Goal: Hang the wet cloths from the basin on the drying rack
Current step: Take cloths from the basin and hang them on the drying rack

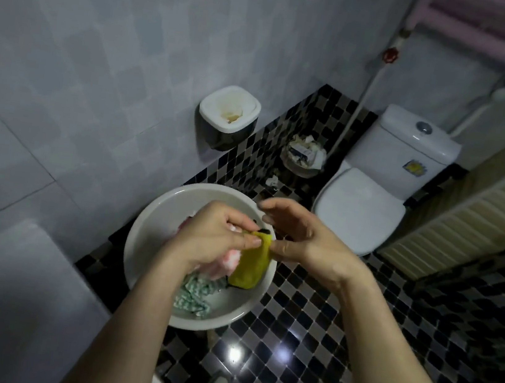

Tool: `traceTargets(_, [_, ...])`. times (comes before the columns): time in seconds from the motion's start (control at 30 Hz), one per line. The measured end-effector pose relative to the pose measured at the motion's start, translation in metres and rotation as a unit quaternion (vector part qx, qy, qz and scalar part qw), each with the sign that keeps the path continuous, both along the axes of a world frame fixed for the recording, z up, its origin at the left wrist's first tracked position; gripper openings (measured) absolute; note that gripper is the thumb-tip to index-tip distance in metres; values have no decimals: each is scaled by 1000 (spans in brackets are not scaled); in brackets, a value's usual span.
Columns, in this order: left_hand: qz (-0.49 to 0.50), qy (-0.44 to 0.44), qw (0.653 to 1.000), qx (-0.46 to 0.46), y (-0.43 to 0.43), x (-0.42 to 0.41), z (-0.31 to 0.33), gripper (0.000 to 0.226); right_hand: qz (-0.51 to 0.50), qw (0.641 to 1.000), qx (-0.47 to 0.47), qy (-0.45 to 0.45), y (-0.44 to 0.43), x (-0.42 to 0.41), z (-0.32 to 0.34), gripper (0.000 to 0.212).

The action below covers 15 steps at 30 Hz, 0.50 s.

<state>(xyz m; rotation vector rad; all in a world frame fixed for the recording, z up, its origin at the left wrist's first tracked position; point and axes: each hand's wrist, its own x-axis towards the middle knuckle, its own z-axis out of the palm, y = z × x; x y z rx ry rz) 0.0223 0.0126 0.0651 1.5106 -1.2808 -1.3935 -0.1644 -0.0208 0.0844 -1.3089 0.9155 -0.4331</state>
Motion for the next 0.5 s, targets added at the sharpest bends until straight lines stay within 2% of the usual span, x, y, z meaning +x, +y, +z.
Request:
traceTargets(0.07, [-45, -10, 999, -27, -1, -5, 20, 23, 51, 999, -16, -6, 3, -4, 14, 51])
traceTargets(0.17, [-56, -88, 991, -86, -8, -12, 43, 22, 11, 990, -121, 77, 8, -10, 32, 31])
traceTargets(0.23, [-57, -164, 976, -132, -13, -17, 55, 15, -23, 968, -201, 151, 12, -22, 46, 13])
traceTargets(0.3, [-45, -207, 961, -175, -17, -21, 65, 14, -56, 948, -236, 203, 14, -36, 60, 6])
traceTargets(0.4, [-86, -149, 969, -176, -19, -32, 74, 12, -117, 934, -252, 225, 21, -66, 80, 13])
traceTargets(0.47, [-126, -75, 978, -150, -18, -42, 75, 11, -173, 946, -216, 171, 28, -84, 89, 13])
traceTargets(0.5, [-122, -28, 982, -142, -17, -50, 75, 12, -208, 955, -175, 114, 33, -92, 90, 10])
